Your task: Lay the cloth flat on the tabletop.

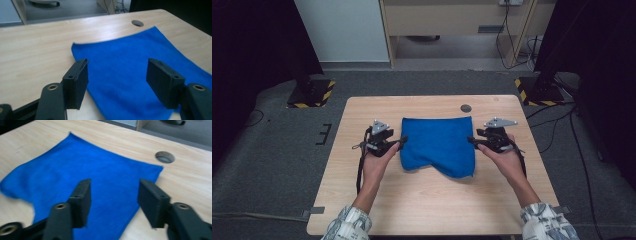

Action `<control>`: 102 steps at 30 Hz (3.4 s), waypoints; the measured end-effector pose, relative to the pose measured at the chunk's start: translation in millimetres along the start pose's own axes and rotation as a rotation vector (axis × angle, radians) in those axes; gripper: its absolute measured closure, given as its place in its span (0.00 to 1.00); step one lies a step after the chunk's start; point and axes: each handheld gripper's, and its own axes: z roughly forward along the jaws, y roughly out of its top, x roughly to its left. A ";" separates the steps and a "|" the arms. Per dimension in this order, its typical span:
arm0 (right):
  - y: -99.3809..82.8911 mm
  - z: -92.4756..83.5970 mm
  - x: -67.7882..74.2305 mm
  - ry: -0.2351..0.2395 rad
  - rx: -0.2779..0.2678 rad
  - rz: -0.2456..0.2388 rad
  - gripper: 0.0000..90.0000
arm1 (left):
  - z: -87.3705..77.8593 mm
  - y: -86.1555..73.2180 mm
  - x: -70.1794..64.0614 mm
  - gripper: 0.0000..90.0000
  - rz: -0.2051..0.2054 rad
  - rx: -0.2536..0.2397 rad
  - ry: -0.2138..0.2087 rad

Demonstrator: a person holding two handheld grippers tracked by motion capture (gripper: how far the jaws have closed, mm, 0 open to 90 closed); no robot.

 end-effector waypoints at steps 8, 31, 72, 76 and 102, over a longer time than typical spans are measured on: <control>-33.8 -18.2 27.8 0.065 -0.003 -0.029 0.76 | -21.2 -43.5 -10.6 0.41 0.039 0.029 -0.026; -74.4 -51.6 49.7 0.086 0.012 -0.019 0.58 | -19.7 -71.0 -41.8 0.55 0.128 0.104 -0.121; -86.6 -18.3 61.2 0.112 0.140 -0.127 0.94 | 10.6 -76.1 -51.1 0.49 0.198 0.125 -0.111; -86.7 -18.0 61.2 0.121 0.148 -0.130 1.00 | 16.0 -76.5 -53.4 0.55 0.206 0.140 -0.120; -84.0 -25.4 49.3 0.104 0.108 -0.078 1.00 | 7.2 -64.0 -39.0 0.98 0.175 0.112 -0.089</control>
